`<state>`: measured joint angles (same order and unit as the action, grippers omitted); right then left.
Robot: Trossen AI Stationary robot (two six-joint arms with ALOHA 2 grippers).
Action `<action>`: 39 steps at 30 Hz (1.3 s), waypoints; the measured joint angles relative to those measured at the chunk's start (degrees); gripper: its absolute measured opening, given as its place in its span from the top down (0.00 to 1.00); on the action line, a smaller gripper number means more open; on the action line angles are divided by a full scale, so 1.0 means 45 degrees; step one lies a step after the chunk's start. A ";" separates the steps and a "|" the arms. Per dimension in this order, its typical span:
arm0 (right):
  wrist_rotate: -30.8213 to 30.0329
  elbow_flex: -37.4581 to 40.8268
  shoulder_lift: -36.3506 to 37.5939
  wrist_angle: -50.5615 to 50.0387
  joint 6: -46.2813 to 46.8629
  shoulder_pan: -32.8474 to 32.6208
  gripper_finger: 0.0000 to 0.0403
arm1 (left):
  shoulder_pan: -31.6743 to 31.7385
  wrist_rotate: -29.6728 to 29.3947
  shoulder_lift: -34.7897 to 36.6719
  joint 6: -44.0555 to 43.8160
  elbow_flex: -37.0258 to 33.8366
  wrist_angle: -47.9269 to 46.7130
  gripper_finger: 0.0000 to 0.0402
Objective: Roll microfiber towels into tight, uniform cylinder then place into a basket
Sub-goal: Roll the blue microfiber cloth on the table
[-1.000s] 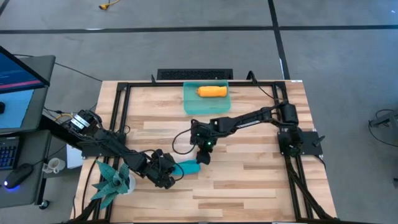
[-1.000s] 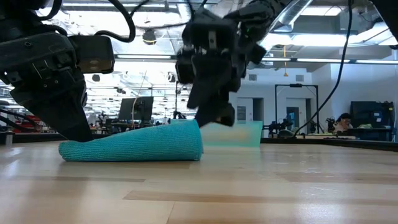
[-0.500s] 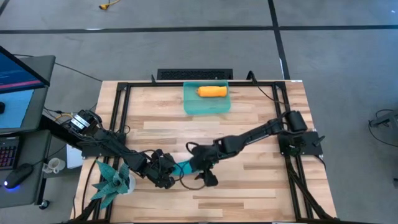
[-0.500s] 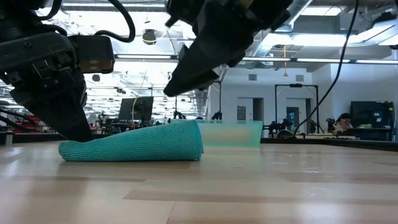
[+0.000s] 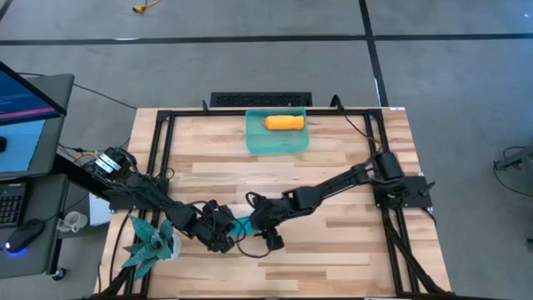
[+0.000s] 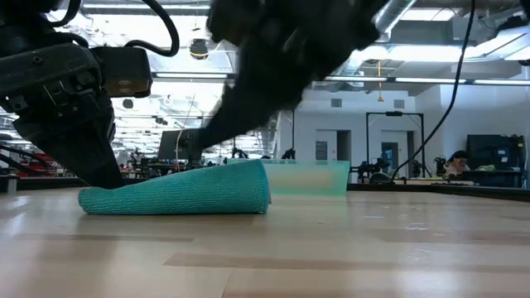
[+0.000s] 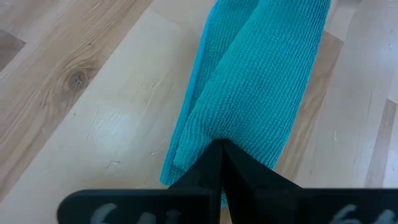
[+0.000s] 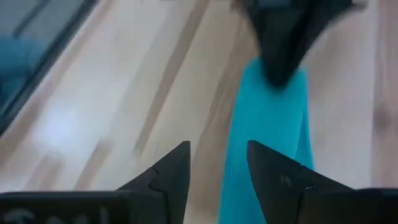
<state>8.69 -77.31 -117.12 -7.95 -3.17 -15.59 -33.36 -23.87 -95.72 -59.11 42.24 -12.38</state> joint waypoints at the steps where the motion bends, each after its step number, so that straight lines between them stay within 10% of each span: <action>1: -0.0020 -0.0076 -0.0264 0.0410 0.0026 0.0079 0.56 | 0.0000 -0.0008 0.0000 0.0000 0.0000 0.0000 1.00; 24: -0.1227 -0.0022 -0.1306 -0.0184 0.2046 0.0939 0.68 | 0.0000 -0.0197 -0.0005 0.0084 -0.0005 0.0034 0.99; 39: -0.1268 0.0021 -0.1340 0.0024 0.2051 0.1068 0.68 | 0.0039 -0.0264 -0.0013 0.0720 0.0263 -0.0279 0.81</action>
<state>2.98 -77.21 -123.15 -7.84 6.07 -10.79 -33.19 -25.05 -95.78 -55.87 43.42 -13.64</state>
